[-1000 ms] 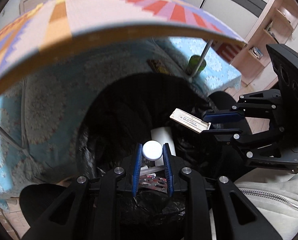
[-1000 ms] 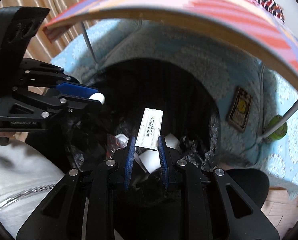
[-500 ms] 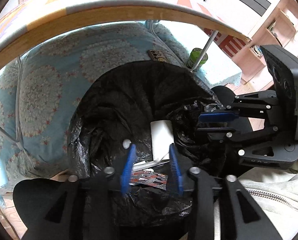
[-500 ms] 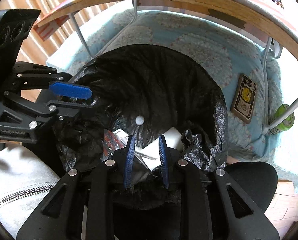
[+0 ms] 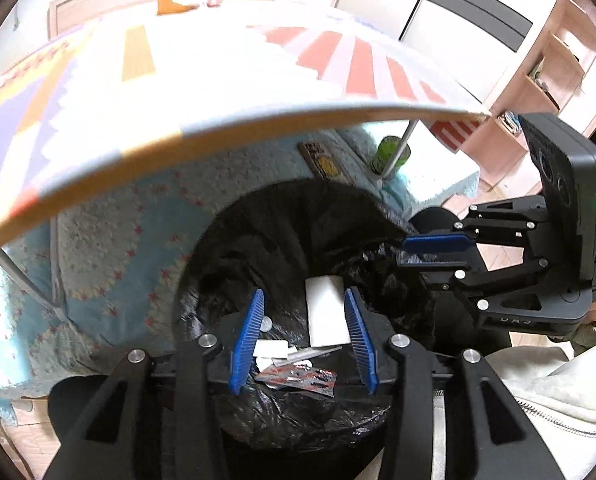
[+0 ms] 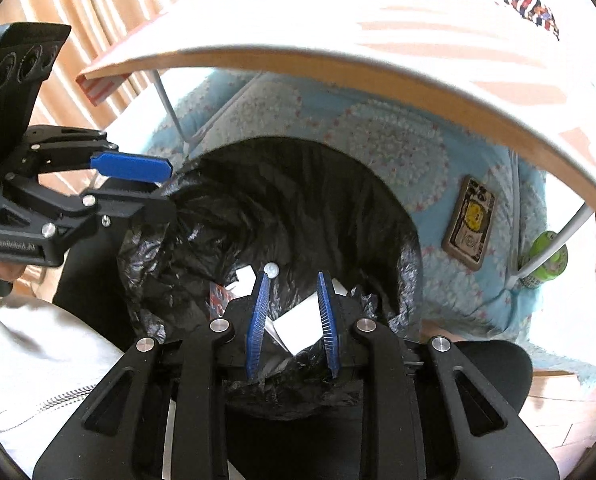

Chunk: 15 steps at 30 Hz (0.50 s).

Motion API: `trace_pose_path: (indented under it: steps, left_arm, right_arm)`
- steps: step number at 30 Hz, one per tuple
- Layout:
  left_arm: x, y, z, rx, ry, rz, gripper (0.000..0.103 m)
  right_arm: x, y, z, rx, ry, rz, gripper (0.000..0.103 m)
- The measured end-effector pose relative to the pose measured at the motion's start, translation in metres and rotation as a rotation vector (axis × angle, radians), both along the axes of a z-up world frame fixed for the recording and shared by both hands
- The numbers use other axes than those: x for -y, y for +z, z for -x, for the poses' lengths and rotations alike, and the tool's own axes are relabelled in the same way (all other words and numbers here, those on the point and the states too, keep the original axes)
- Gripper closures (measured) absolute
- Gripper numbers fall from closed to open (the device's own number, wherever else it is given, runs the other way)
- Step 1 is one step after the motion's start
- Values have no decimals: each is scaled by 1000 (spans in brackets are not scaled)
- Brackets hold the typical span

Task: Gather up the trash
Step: 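Raise both tools over the board toward the yellow tape roll and pink pig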

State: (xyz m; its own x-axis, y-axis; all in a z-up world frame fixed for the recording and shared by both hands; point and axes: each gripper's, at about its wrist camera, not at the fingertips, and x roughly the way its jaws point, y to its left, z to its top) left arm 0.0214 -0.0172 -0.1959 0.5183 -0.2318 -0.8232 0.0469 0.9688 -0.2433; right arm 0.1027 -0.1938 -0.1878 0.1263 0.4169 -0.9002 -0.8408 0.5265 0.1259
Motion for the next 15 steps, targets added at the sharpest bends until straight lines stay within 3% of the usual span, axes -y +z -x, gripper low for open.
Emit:
trace_pose_path:
  steps: [15]
  left_arm:
    - [-18,71,-1,171,24,-76,63]
  right_arm:
    - [1,64,-16,126,2,-104,78]
